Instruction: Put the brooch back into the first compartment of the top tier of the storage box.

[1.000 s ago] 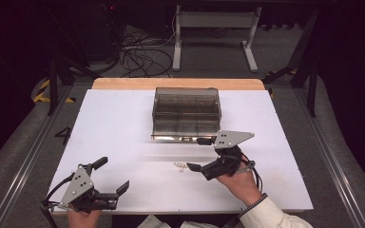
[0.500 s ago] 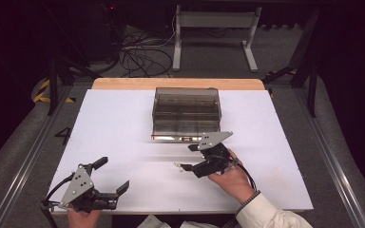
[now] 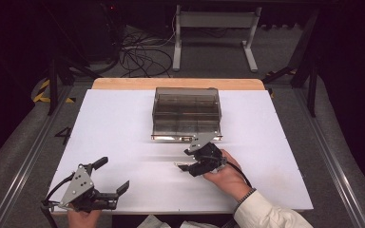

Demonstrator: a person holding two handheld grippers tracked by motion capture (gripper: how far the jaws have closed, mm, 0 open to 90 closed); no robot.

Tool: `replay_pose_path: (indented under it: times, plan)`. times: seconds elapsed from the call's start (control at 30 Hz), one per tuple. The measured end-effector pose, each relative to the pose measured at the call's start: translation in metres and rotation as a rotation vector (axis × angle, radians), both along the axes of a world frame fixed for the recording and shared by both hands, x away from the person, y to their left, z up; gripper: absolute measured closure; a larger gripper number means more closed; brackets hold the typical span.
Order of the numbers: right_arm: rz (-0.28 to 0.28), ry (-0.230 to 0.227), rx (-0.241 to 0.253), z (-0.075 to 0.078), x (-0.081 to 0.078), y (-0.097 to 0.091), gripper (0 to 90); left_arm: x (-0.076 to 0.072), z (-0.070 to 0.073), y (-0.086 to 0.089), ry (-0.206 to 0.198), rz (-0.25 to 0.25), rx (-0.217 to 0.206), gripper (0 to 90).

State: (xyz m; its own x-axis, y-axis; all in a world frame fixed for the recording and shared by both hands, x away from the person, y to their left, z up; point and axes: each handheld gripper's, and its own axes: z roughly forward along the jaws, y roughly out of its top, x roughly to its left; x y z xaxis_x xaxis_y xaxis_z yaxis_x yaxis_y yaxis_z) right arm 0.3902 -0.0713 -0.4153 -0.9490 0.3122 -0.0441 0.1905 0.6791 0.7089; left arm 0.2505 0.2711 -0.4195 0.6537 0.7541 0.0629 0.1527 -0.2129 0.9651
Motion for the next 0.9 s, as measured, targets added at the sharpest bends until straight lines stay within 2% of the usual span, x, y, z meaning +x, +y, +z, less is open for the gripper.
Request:
replay_pose_path:
  times: [0.3, 0.7, 0.9]
  plan:
    - [0.008, 0.027, -0.047, -0.008, 0.008, 0.003, 45.9, 0.0, 0.0, 0.0, 0.003, -0.002, 0.0, 1.5]
    - [0.023, 0.05, -0.11, -0.017, 0.016, 0.005, 57.1, 0.001, 0.0, 0.0, 0.005, -0.004, 0.002, 1.5]
    - [0.028, 0.078, -0.124, -0.022, 0.019, 0.007, 60.2, 0.001, -0.001, 0.0, 0.01, -0.002, -0.001, 1.5]
